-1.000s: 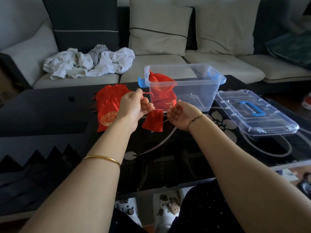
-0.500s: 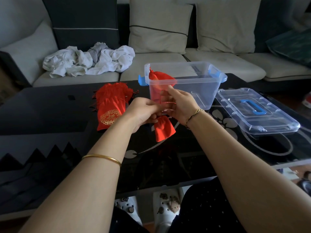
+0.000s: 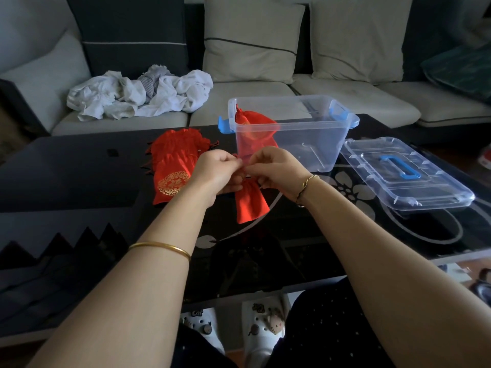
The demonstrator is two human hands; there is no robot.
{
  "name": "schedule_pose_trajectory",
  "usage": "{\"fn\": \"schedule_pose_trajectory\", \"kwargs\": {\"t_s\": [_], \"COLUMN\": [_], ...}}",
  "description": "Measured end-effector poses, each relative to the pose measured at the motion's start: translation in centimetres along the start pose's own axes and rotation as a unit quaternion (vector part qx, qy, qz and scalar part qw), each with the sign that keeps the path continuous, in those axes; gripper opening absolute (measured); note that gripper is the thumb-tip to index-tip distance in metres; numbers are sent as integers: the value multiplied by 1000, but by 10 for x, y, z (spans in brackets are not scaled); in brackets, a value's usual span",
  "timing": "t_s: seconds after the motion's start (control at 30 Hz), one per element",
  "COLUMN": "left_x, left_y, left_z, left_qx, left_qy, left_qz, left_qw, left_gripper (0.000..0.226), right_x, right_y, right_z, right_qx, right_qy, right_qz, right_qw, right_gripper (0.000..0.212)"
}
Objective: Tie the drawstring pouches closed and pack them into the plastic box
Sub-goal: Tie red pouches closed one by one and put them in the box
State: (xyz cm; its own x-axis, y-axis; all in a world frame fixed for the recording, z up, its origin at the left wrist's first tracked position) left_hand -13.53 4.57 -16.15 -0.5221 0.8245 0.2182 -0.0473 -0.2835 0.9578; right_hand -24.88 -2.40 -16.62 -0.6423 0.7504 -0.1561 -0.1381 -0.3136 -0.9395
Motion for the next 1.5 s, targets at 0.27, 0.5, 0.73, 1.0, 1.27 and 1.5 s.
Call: {"fn": "schedule_pose_trajectory", "kwargs": {"t_s": [0.27,0.5,0.73,1.0,1.27,1.5], "left_x": [2,4,3,6,4,2], "left_y": [1,4,8,17,12,13], "left_z": [3,4,14,3,2,0], "left_qx": [2,25,37,-221,-308,-327], "left_qy": [18,28,107,54,110,112], "left_qz": [12,28,0,-181,-202,-232], "left_qw": [1000,999,994,957,923,909], "left_gripper": [13,12,8,16,13,8], "right_x": [1,-1,-3,-1,2,3], "right_y": [-10,-17,-7,3,0,1], "right_z": [-3,-7,-5,-3,-4,1], "right_qx": [212,307,231,-13,-108,-158], "right_qy": [3,-13,0,39,13,7], "right_qz": [136,165,66,-69,-96,-101], "right_qw": [968,937,971,997,989,982], "right_gripper": [14,14,17,13,25,23]}}
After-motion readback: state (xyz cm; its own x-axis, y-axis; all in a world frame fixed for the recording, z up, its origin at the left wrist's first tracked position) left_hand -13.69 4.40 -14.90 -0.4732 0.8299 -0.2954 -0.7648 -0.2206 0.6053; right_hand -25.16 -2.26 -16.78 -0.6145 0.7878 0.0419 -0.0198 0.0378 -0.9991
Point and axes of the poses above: each hand's wrist, its own x-axis away from the middle knuckle, its own z-axis out of the back of the hand, y = z × x, the point moved 2 cm from there along -x, towards the middle knuckle, and after that the axes turned 7 degrees about z, right-handed, at the moved point
